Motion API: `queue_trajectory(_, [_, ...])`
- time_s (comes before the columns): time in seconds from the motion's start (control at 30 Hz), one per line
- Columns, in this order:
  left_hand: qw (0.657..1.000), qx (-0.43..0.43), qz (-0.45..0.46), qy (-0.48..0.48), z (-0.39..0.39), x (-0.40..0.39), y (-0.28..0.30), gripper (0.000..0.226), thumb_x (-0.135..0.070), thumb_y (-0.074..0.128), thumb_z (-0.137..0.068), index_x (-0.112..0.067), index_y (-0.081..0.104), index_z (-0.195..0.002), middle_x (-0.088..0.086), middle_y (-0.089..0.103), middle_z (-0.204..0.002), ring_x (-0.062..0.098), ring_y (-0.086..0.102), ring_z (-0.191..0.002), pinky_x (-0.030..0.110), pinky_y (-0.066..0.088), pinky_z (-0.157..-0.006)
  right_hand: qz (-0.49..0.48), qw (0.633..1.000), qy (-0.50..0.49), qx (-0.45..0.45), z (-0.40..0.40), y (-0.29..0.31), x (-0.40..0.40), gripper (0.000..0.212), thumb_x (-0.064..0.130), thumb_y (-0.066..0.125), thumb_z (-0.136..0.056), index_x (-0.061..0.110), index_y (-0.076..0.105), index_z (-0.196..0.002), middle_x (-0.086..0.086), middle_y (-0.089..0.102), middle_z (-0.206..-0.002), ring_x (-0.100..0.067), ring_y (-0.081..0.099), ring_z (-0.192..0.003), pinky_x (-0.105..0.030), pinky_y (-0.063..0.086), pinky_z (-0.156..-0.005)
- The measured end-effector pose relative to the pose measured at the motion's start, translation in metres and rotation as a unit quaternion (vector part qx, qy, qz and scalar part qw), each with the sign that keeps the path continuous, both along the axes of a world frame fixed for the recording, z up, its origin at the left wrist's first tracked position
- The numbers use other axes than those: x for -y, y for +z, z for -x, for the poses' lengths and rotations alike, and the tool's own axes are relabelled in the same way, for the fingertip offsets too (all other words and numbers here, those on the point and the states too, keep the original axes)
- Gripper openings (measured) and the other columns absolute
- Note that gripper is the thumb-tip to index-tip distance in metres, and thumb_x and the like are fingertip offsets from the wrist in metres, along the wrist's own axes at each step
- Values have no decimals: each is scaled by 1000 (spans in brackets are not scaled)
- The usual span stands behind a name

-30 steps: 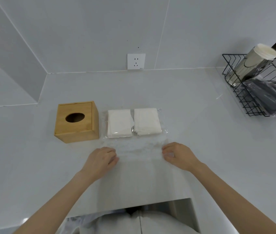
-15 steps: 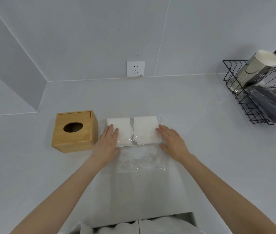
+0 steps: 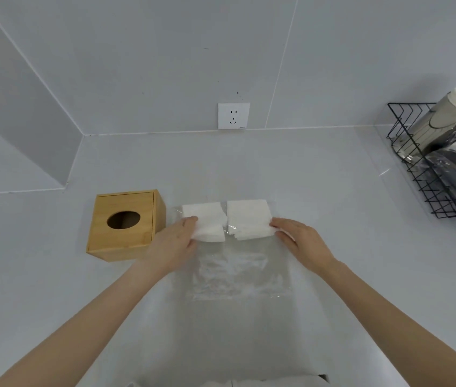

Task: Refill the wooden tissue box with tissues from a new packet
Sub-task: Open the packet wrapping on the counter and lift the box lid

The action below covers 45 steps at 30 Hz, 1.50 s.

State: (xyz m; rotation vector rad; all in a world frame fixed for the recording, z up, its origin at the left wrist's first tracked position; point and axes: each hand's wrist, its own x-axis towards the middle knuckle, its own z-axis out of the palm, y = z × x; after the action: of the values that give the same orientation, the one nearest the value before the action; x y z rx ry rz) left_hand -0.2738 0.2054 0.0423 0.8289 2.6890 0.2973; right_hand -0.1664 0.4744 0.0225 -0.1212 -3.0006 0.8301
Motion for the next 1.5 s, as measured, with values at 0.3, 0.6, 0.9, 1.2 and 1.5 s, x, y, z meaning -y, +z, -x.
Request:
queue_trajectory(0.3, [966,116,-200,116,85,-21,46,25,-19,51,-92,-11,57,-115,3,58,-104,20,51,-93,25,37,-71,241,953,-184,-15,78,47,-13,15,12,56,-89,15,64,-102,0,65,-82,-12,60,-79,-3,43,-67])
queue_trajectory(0.6, [871,199,-355,277,155,-38,25,35,-16,61,-87,-10,54,-120,1,56,-103,22,57,-94,30,51,-82,434,850,-299,27,156,34,-26,31,14,63,-85,8,54,-114,-2,65,-82,-18,63,-75,-37,50,-85])
queue_trajectory(0.9, [919,158,-221,285,174,-58,-26,49,-1,66,-74,-7,54,-121,19,51,-126,28,56,-101,24,38,-82,348,879,-318,71,181,-11,-20,70,-1,70,-74,11,36,-134,3,52,-88,-18,52,-87,-27,41,-84])
queue_trajectory(1.2, [947,132,-163,243,165,-57,-25,50,-9,60,-83,-7,45,-132,22,43,-136,34,42,-125,31,31,-103,175,937,-297,57,183,-10,-10,59,10,68,-76,12,46,-131,-9,43,-135,-26,46,-121,-33,42,-95])
queue_trajectory(1.5, [958,68,-245,132,111,-18,46,41,-15,58,-89,-12,50,-129,6,52,-134,20,45,-126,22,30,-100,99,986,-136,-6,155,54,39,40,15,57,-87,14,51,-126,-3,55,-129,-22,47,-120,-31,35,-99])
